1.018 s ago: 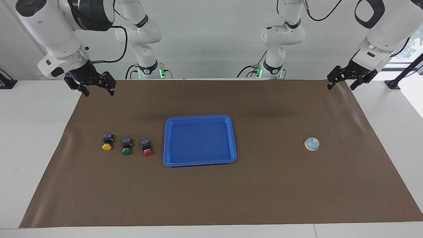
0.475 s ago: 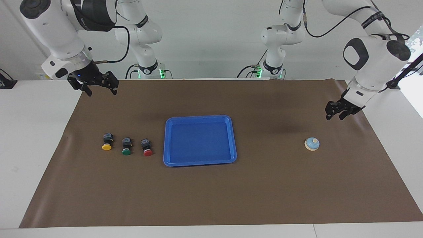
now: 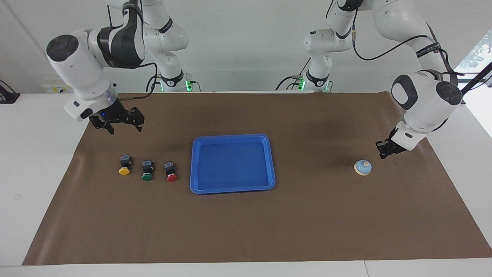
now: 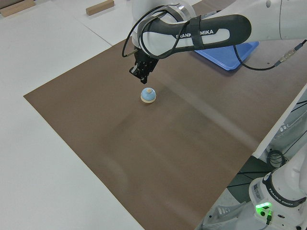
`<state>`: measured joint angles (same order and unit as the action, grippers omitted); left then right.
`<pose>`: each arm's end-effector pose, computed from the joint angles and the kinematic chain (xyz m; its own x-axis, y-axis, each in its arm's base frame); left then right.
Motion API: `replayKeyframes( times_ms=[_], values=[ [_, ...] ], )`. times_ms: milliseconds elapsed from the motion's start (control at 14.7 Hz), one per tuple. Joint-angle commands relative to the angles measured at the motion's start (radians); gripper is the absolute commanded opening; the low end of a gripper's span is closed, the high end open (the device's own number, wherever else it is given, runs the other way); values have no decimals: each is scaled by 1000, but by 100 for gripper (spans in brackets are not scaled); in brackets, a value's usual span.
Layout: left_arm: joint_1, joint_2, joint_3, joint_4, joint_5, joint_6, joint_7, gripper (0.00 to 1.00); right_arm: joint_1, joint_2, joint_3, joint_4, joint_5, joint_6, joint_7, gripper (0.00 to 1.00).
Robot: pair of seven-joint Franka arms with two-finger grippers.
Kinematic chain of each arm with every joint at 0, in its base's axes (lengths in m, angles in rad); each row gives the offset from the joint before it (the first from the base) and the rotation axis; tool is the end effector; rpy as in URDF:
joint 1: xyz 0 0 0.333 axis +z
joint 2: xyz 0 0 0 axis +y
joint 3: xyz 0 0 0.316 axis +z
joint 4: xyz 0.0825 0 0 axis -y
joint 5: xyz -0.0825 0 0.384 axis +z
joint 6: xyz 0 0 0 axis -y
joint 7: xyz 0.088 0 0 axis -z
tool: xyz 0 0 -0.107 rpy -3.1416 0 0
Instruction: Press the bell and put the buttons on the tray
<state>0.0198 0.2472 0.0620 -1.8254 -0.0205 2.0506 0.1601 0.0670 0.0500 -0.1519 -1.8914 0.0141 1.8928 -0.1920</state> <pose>0.6174 0.0473 0.3982 0.9973 -0.0703 -0.0208 -0.0702 -0.9975 0.0062 0.5668 -0.0460 0.4715 0.9937 0.1024 -0.0461 0.1018 -0.9947 -0.0146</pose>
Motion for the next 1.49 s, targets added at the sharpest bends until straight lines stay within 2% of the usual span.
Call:
replayKeyframes(
  times_ms=[0,136,407,814,882,1018,1086,1221,1289,1425],
  values=[
    [-3,43,1,23,10,29,-2,0,-68,-13,5,-196,0,231,-116,100],
    [-9,52,1,23,10,42,-10,0,-94,25,5,-233,1,314,-135,100],
    [-35,79,-1,26,10,82,-65,0,-120,50,5,-328,3,463,-141,100],
    [-35,78,-1,-18,10,106,-66,0,-147,151,5,-316,6,545,-199,100],
    [-35,75,-1,-26,10,106,-66,0,-147,168,6,-307,10,548,-199,97],
    [-35,72,-2,-43,10,121,-68,0,-142,180,6,-295,15,546,-199,86],
    [-37,72,-2,-58,10,137,-70,0,-141,182,6,-284,14,534,-201,70],
    [-50,72,-2,-96,10,192,-92,0,-138,182,6,-276,14,520,-214,20],
    [-51,72,-2,-101,10,201,-94,0,-136,182,6,-270,14,508,-214,0],
    [-51,73,-2,-91,10,191,-96,0,-131,182,5,-241,12,456,-218,0]
  ],
)
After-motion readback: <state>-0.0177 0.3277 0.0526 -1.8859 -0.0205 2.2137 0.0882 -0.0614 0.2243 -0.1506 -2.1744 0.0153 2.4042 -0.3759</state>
